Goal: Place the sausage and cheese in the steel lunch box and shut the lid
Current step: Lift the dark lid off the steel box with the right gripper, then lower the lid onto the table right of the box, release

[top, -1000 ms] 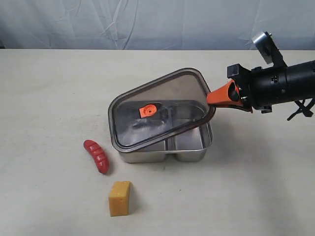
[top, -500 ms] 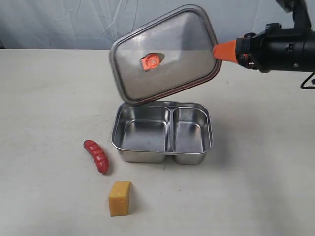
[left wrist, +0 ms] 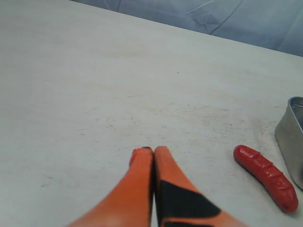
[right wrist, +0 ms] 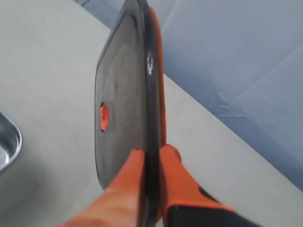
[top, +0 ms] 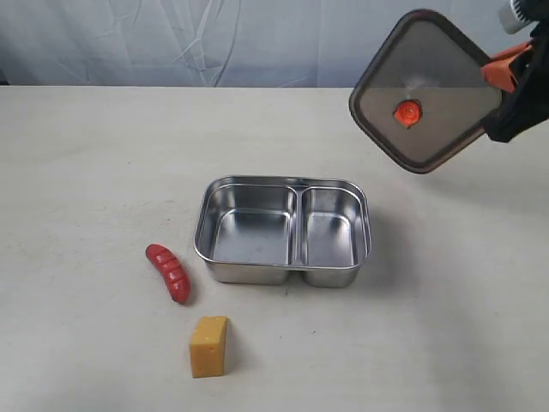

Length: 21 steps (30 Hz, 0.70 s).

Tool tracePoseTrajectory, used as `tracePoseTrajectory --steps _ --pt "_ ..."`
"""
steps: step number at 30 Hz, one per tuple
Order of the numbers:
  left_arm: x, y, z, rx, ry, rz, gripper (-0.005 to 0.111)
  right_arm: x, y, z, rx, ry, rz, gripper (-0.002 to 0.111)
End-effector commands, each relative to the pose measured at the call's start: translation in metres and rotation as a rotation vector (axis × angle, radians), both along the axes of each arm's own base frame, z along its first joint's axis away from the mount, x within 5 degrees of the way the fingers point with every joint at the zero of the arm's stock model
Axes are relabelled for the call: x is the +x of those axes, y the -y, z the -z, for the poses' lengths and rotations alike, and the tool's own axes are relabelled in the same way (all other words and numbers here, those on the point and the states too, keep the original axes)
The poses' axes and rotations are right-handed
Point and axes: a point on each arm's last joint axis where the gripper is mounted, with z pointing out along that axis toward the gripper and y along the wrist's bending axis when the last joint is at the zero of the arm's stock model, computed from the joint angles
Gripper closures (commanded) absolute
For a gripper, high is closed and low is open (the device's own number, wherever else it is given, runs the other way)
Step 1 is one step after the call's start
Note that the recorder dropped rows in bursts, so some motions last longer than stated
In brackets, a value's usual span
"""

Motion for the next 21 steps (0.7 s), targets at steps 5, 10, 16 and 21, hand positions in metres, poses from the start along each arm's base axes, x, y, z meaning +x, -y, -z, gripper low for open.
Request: tracePoseTrajectory --steps 5,10,16,21 --pt "0.0 0.0 0.0 0.005 0.013 -0.002 0.107 -0.009 0.011 0.012 -0.309 -0.08 -0.056 0.109" --pt "0.0 0.0 0.0 0.005 0.013 -0.002 0.107 -0.024 -0.004 0.022 -0.39 -0.228 -0.142 0.109" --pt "0.0 0.0 0.0 0.005 0.013 -0.002 0.107 -0.048 -0.022 0.032 -0.388 -0.446 -0.214 0.109" --pt "0.0 0.0 0.0 0.005 0.013 -0.002 0.107 -0.065 -0.031 0.037 -0.387 -0.604 -0.239 0.109"
